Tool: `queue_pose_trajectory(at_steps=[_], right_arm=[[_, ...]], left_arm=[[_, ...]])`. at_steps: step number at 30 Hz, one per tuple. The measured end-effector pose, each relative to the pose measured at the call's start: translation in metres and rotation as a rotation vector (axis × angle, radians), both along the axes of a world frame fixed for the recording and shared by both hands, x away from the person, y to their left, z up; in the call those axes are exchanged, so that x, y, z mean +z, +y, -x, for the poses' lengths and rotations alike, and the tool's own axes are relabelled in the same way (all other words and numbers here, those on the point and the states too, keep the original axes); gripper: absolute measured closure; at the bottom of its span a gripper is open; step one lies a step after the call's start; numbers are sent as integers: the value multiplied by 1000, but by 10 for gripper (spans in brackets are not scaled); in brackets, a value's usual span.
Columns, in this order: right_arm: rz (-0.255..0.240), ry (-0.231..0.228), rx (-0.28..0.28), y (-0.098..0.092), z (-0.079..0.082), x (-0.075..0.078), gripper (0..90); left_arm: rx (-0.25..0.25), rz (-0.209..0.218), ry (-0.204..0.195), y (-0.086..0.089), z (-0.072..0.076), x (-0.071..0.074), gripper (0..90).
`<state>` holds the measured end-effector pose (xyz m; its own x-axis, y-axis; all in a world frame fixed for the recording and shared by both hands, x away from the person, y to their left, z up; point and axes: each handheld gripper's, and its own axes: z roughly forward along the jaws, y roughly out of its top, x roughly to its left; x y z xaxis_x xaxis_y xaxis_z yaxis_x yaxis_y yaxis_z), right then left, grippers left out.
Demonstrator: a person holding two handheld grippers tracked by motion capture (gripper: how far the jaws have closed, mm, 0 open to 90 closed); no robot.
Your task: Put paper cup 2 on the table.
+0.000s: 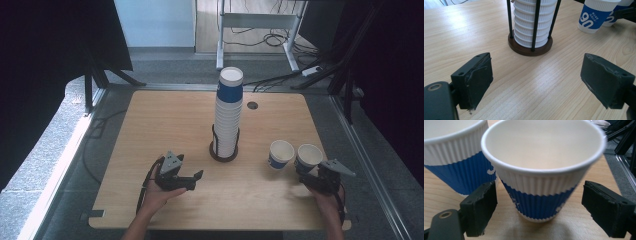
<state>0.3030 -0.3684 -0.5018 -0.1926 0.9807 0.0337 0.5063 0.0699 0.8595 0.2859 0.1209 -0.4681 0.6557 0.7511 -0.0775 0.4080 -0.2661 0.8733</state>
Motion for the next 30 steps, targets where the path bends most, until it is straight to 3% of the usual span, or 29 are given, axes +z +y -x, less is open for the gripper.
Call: queue_pose_trajectory(at_steps=[7,14,17,21,24,30], right_arm=[[-35,-54,-16,-7,22,17,133],[-30,-179,30,2,48,63,143],[-37,-215,113,17,56,80,156],[-53,-231,246,43,60,91,172],[-71,-211,342,61,59,90,185],[-83,-159,454,89,50,78,198]], left_arm=[[-2,8,-6,-1,1,3,108],[1,12,-10,0,1,4,109],[0,11,-10,0,0,4,109],[-6,7,-14,0,3,4,108],[-9,12,-17,0,4,5,108],[-15,15,-21,0,5,7,108]])
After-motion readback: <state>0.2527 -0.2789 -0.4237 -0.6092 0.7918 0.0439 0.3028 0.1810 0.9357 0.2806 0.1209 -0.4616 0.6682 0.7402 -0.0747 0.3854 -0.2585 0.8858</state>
